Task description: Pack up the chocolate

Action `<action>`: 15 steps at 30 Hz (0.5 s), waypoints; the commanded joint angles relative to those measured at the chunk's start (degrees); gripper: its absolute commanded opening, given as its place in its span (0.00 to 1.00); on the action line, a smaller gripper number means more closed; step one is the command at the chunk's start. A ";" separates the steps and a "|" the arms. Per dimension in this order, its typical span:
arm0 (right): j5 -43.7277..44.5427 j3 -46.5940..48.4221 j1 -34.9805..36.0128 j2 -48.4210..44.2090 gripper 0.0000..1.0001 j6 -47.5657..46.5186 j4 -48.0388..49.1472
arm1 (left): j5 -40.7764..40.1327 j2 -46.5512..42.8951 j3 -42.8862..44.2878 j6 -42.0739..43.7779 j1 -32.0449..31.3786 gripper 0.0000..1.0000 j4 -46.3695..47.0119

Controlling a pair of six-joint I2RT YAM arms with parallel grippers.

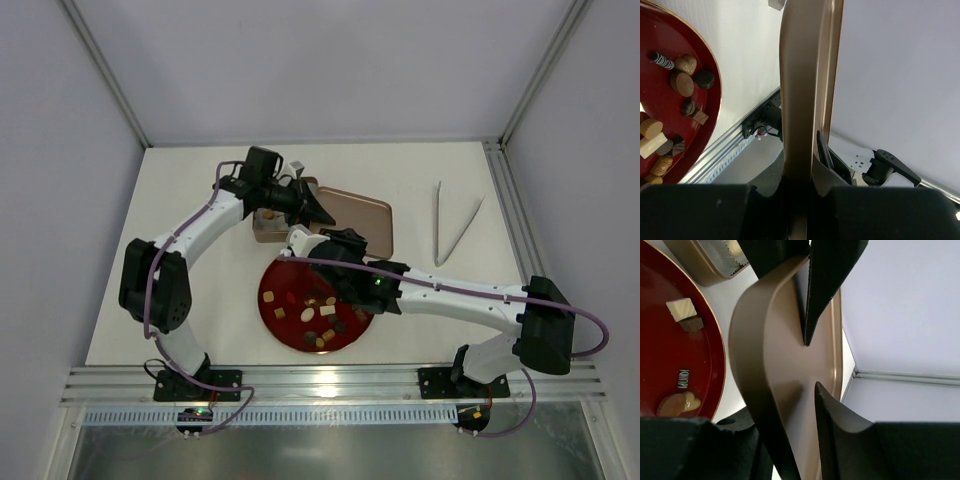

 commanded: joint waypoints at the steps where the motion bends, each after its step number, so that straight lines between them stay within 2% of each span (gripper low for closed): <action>1: 3.07 0.49 0.36 -0.50 0.32 -2.19 2.57 | 3.29 -2.98 0.29 0.46 0.17 0.00 0.66; 4: 3.42 0.58 0.36 -0.68 0.19 -2.36 2.48 | 3.21 -3.15 0.37 0.54 0.34 0.00 0.66; 5: 3.59 0.67 0.45 -0.76 0.12 -2.45 2.48 | 3.21 -3.15 0.46 0.46 0.43 0.00 0.74; 7: 3.68 1.02 0.45 -1.11 0.05 -2.63 2.48 | 3.03 -3.42 0.81 0.81 0.52 0.04 0.74; 8: 3.77 1.19 0.45 -1.46 0.04 -2.80 2.48 | 3.03 -3.50 0.99 0.98 0.61 0.16 0.74; 10: 4.03 1.81 0.54 -1.90 0.04 -2.98 2.31 | 2.51 -3.68 1.60 1.33 0.87 0.30 0.74; 11: 3.95 2.33 0.71 -2.34 0.04 -2.98 2.22 | 2.42 -3.85 1.95 1.42 1.13 0.43 0.74; 13: 4.21 2.86 0.71 -2.69 0.04 -3.07 1.69 | 1.46 -4.12 2.66 2.21 1.40 0.57 0.74; 14: 4.30 3.21 0.71 -2.87 0.04 -2.55 1.17 | 1.10 -4.47 3.44 2.56 1.57 0.69 0.74; 15: 4.21 4.26 0.71 -3.13 0.04 -2.02 0.38 | 0.57 -4.73 3.71 3.00 2.01 0.73 0.74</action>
